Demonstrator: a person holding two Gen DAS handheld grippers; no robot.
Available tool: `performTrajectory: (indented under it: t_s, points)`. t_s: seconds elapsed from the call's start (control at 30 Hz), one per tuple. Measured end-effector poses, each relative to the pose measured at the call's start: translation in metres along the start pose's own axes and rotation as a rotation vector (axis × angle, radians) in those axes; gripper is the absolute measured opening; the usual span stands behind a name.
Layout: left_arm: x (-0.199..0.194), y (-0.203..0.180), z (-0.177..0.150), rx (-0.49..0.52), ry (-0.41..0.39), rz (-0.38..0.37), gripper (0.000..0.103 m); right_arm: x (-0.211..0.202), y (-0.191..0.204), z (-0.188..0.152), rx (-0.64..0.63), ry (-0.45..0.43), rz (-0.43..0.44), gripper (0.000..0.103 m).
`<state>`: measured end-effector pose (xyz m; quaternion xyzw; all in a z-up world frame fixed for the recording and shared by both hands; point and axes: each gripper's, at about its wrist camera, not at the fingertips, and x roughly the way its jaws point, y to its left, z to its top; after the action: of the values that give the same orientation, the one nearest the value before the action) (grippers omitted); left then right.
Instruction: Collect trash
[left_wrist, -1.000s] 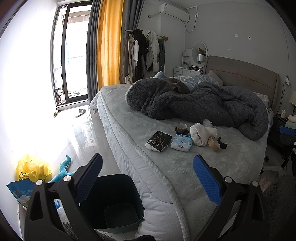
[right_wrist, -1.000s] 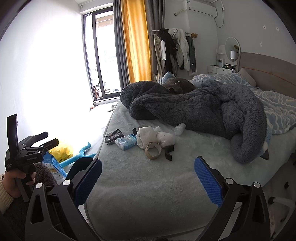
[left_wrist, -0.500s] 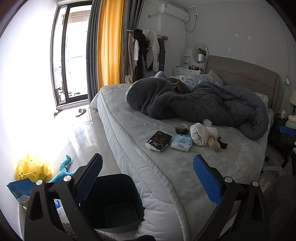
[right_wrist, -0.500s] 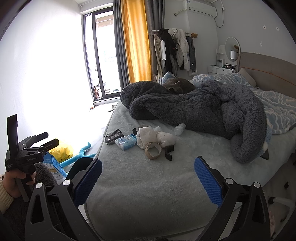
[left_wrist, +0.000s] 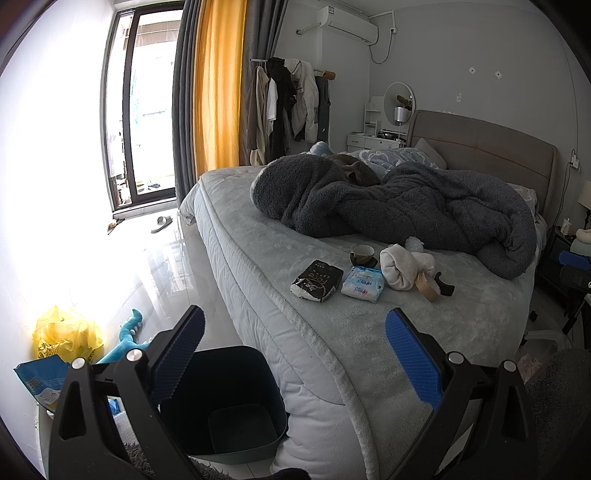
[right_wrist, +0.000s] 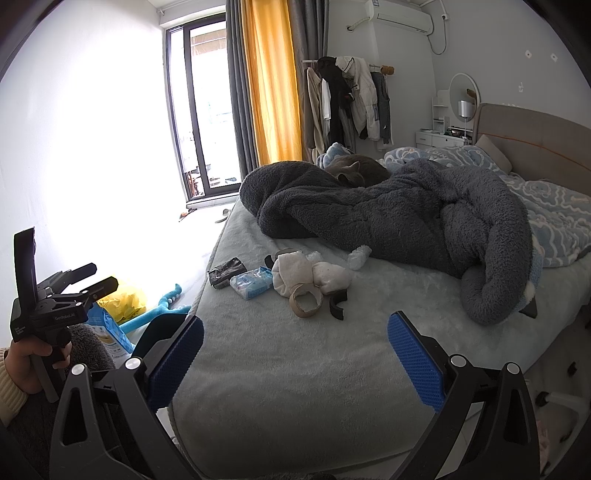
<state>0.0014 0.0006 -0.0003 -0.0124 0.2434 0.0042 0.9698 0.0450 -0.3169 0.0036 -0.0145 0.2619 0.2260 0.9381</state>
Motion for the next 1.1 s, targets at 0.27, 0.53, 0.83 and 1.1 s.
performTrajectory:
  t_s: [0.27,0.53,0.83,1.1]
  points:
    - [0.001,0.001,-0.001,0.002,0.002,0.0,0.1,0.0,0.0,0.001,0.0,0.0,0.0,0.101]
    - [-0.001,0.0,-0.003,0.0,0.009,-0.013,0.1,-0.002,-0.002,-0.003,0.005,0.026,-0.022,0.101]
    - [0.006,0.0,0.009,-0.016,0.038,-0.048,0.099,0.01,0.005,0.008,-0.018,0.066,0.001,0.101]
    - [0.038,0.014,0.019,-0.004,0.057,-0.111,0.098,0.054,0.004,0.011,0.018,0.091,0.105,0.094]
